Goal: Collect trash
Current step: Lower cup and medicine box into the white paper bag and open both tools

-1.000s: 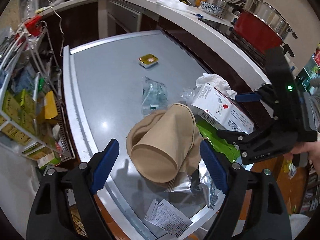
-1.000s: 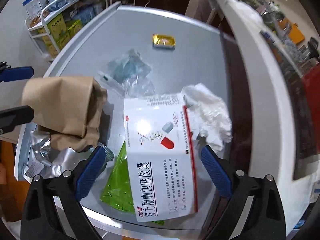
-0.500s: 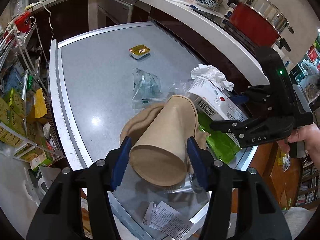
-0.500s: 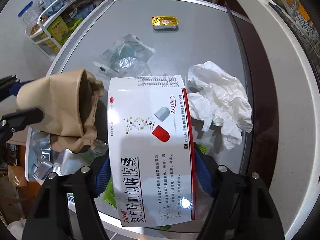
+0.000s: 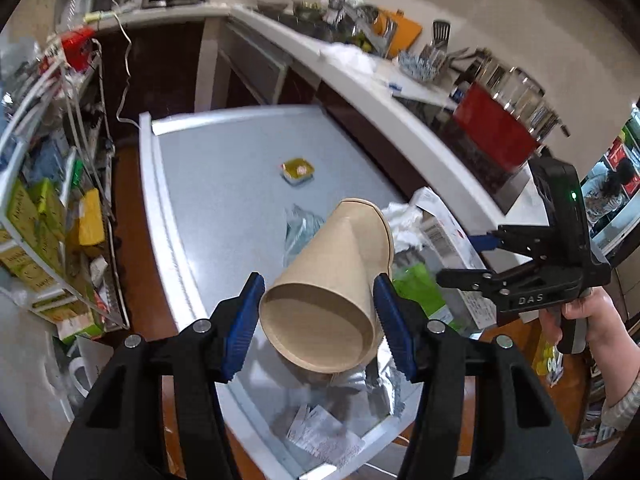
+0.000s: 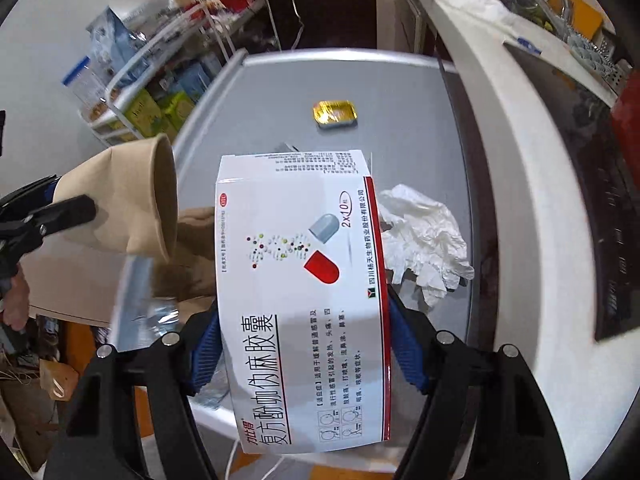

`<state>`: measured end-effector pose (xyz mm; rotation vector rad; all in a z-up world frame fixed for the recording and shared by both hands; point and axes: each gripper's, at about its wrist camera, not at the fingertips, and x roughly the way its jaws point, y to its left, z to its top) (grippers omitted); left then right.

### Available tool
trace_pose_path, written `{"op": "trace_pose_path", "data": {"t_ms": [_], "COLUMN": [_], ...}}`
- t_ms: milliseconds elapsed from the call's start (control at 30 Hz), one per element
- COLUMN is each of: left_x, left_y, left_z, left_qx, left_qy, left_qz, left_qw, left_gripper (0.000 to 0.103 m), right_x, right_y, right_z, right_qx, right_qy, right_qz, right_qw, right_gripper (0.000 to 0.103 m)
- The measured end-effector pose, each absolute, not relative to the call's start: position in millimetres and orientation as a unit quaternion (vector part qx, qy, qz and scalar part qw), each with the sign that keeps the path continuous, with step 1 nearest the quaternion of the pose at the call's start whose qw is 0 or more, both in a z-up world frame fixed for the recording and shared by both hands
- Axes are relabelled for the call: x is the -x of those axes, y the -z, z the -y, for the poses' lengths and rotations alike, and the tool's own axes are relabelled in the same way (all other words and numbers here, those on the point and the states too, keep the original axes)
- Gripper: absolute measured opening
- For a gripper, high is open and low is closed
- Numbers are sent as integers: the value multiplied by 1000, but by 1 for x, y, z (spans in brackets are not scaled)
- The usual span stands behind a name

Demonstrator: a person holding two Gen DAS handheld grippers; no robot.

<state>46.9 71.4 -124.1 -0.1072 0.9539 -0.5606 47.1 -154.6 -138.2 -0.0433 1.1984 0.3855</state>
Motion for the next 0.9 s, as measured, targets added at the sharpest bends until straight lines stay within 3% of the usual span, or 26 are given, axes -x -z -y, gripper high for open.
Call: {"op": "trace_pose_path", "data": {"t_ms": [233, 400, 700, 900], "left_x": [15, 69, 137, 134], "left_y": [85, 92, 176, 245], "left_z": [-83, -71, -29, -10], "left_qx": [30, 7, -50, -61], "left_qy": [263, 276, 278, 261], "left_qz": [-426, -448, -538, -585], "left_qw": [865, 850, 794, 765], "left_gripper": [57, 57, 57, 57], "right_x": [17, 71, 123, 124], "right_y": [108, 125, 210, 268], "right_z": [155, 153, 168, 168], "right_qx": [13, 20, -40, -71], "right_qy": [-232, -254, -227, -200], "right_qz": [-556, -600, -696, -729], "right_qw": [798, 759, 680, 651], "right_gripper": [71, 71, 71, 71]}}
